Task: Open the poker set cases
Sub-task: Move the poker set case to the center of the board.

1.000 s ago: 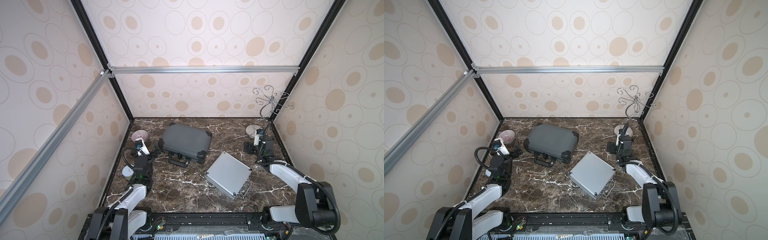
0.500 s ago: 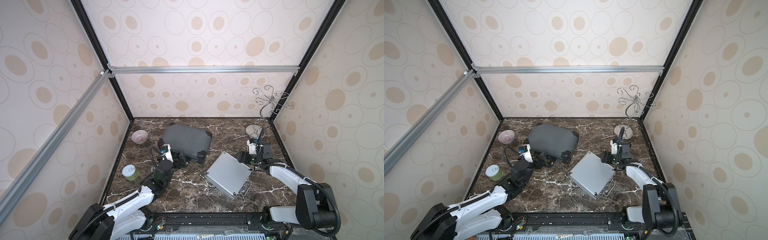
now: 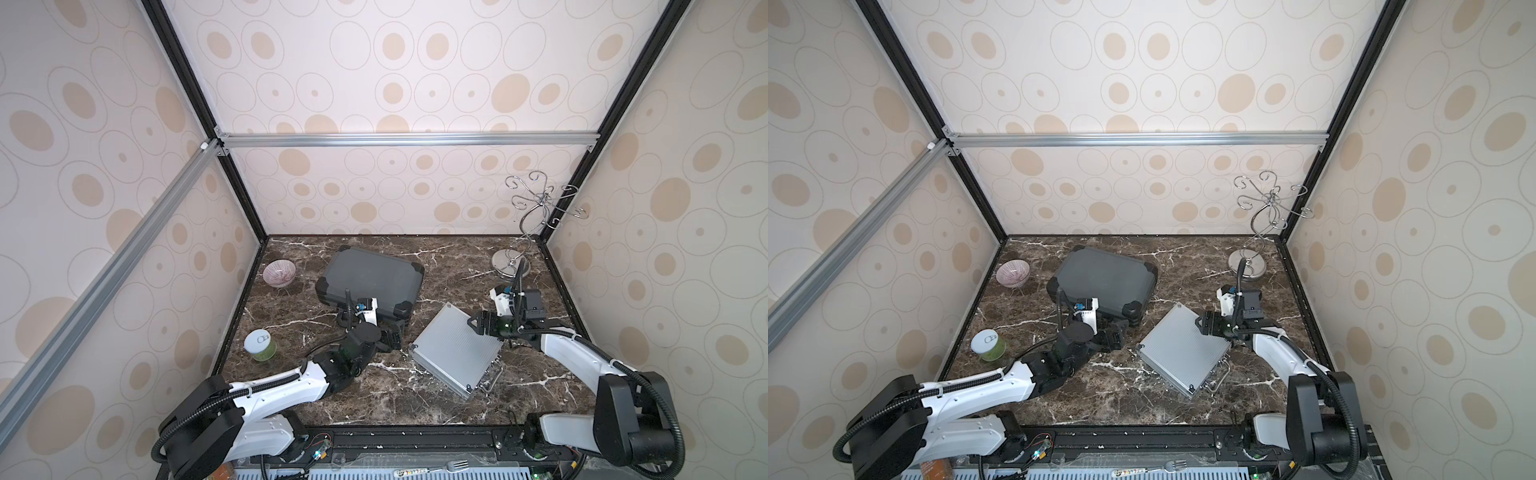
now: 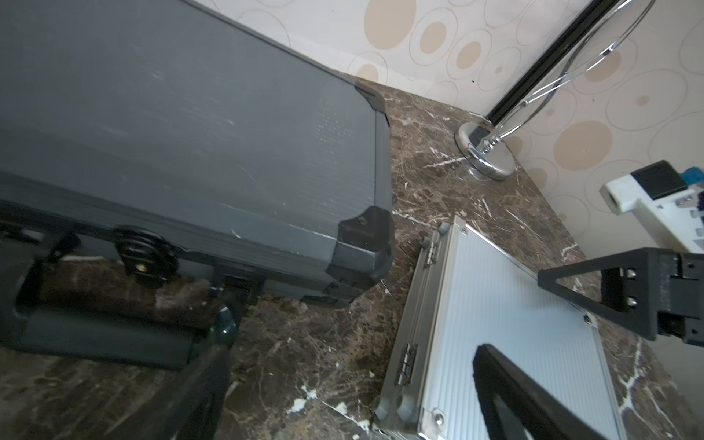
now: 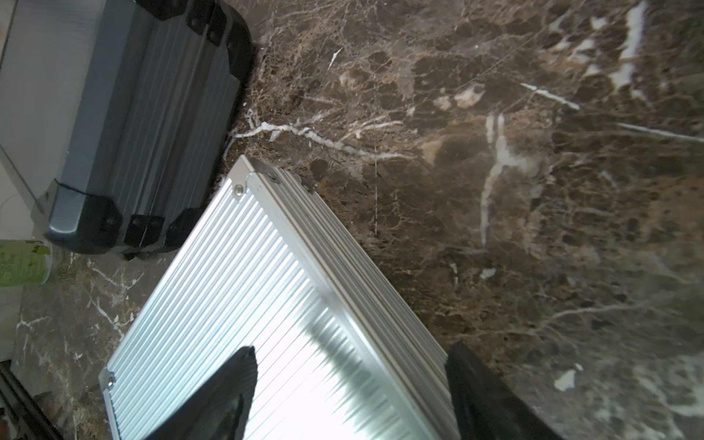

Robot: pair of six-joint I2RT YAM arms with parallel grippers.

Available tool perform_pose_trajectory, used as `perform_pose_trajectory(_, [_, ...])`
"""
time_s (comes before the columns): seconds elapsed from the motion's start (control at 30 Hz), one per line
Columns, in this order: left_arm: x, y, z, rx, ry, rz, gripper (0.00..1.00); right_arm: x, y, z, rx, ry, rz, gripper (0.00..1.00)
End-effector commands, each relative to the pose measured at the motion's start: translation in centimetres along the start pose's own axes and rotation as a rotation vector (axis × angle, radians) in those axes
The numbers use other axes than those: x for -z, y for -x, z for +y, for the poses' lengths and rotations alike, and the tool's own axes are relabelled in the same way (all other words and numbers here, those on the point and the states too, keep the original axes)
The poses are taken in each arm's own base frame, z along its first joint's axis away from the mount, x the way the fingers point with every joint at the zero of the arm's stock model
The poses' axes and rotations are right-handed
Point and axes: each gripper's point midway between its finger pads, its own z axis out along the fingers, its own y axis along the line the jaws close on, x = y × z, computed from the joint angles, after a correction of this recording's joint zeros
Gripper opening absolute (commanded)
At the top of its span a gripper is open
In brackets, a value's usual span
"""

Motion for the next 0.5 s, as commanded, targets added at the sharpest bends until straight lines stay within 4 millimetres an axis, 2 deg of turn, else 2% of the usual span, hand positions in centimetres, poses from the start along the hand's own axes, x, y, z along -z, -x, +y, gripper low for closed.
perform_pose_trajectory(0.0, [-0.2, -0.5, -2.3, 0.091, -0.043, 0.036, 1.0, 0.7, -1.0, -1.0, -0.04, -0.065, 0.016, 0.82])
perform_pose_trajectory(0.23, [-0.9, -4.5, -4.1, 0.183, -0.072, 0.153, 1.0, 2.1, -1.1, -1.7, -0.067, -0.121, -0.026, 0.84])
perform_pose_trajectory(0.47, [-0.8, -7.0, -5.4, 0.267, -0.056, 0.201, 1.0, 2.9, -1.7, -1.9, -0.108, -0.152, -0.009, 0.87])
